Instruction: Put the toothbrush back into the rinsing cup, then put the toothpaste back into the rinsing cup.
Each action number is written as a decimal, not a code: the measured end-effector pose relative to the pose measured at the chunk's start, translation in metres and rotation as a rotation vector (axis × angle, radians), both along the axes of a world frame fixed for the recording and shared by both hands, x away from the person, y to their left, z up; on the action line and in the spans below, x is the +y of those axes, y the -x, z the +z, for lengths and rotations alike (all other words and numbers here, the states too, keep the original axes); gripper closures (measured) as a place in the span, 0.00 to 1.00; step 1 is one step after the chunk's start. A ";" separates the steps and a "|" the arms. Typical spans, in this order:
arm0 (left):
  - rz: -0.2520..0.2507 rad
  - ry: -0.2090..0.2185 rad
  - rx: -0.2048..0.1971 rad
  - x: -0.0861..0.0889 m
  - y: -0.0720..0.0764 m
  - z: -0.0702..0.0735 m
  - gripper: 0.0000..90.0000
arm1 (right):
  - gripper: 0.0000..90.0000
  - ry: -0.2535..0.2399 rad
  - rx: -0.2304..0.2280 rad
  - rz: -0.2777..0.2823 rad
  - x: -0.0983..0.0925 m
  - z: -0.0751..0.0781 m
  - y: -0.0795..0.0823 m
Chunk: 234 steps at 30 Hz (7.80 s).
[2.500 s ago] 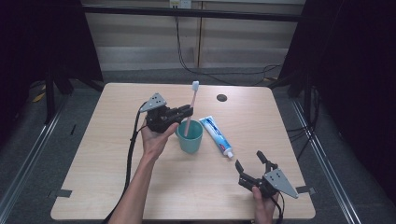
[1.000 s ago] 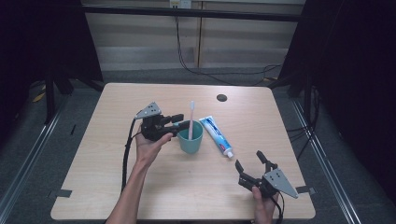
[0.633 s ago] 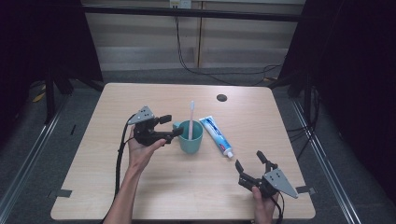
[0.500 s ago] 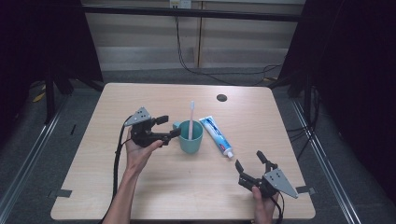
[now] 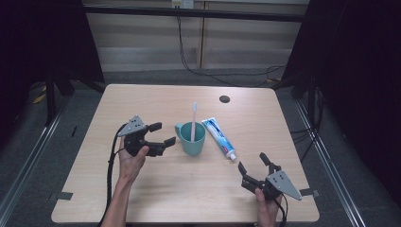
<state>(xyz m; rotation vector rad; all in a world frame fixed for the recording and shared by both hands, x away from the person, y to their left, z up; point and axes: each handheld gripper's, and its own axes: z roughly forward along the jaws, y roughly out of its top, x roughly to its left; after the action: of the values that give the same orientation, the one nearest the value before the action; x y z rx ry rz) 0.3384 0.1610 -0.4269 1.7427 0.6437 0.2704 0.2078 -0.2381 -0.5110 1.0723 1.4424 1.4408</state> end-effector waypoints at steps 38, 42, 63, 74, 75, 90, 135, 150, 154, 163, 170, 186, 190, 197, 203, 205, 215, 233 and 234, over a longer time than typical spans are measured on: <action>0.121 -0.097 -0.025 0.037 0.049 -0.060 0.17 | 0.14 0.085 0.128 0.052 0.011 0.005 -0.013; 0.131 -0.082 -0.044 0.037 0.054 -0.065 0.17 | 0.14 0.082 0.202 0.077 0.017 0.008 -0.021; 0.182 -0.076 -0.060 0.037 0.070 -0.076 0.17 | 0.42 0.060 0.426 0.246 0.032 0.056 -0.083; 0.234 -0.012 -0.117 0.042 0.077 -0.077 0.17 | 0.48 0.132 0.612 0.292 0.034 0.061 -0.117; 0.231 -0.012 -0.120 0.042 0.078 -0.077 0.17 | 0.48 0.125 0.624 0.296 0.034 0.060 -0.120; 0.248 0.055 -0.175 0.050 0.083 -0.079 0.17 | 0.49 0.156 0.885 0.322 0.027 0.057 -0.160; 0.233 0.078 -0.194 0.051 0.086 -0.080 0.18 | 0.77 0.257 1.179 0.284 0.045 0.036 -0.215; 0.233 0.086 -0.192 0.052 0.086 -0.081 0.18 | 0.80 0.209 1.187 0.285 0.042 0.038 -0.213; 0.228 0.085 -0.197 0.052 0.086 -0.081 0.18 | 0.81 0.192 1.185 0.283 0.041 0.038 -0.211; 0.227 0.083 -0.197 0.052 0.086 -0.081 0.18 | 0.81 0.171 1.147 0.271 0.040 0.041 -0.208; 0.228 0.083 -0.197 0.052 0.086 -0.081 0.18 | 0.81 0.132 1.087 0.269 0.038 0.052 -0.203; 0.233 0.089 -0.196 0.052 0.086 -0.081 0.18 | 0.81 0.042 0.906 0.240 0.032 0.076 -0.190; 0.227 0.088 -0.200 0.053 0.087 -0.081 0.17 | 0.81 0.002 0.893 0.243 0.028 0.078 -0.187; 0.229 0.085 -0.203 0.052 0.087 -0.081 0.18 | 0.81 -0.074 0.810 0.225 0.021 0.077 -0.182; 0.232 0.095 -0.197 0.052 0.087 -0.081 0.18 | 0.81 -0.094 0.755 0.205 0.021 0.079 -0.178; 0.231 0.094 -0.198 0.052 0.087 -0.081 0.17 | 0.81 -0.110 0.729 0.202 0.020 0.080 -0.177; 0.226 0.082 -0.202 0.053 0.087 -0.081 0.18 | 0.81 -0.119 0.559 0.240 0.021 0.089 -0.167; 0.229 0.089 -0.199 0.053 0.087 -0.081 0.18 | 0.81 -0.163 0.386 0.273 0.022 0.098 -0.157; 0.229 0.089 -0.199 0.053 0.087 -0.081 0.17 | 0.81 -0.163 0.381 0.276 0.022 0.099 -0.157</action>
<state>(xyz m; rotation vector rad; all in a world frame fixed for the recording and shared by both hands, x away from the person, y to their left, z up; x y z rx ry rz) 0.2518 0.2138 -0.5078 1.5345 0.6989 0.5585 0.3649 -0.2165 -0.4123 1.3458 1.8229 1.6307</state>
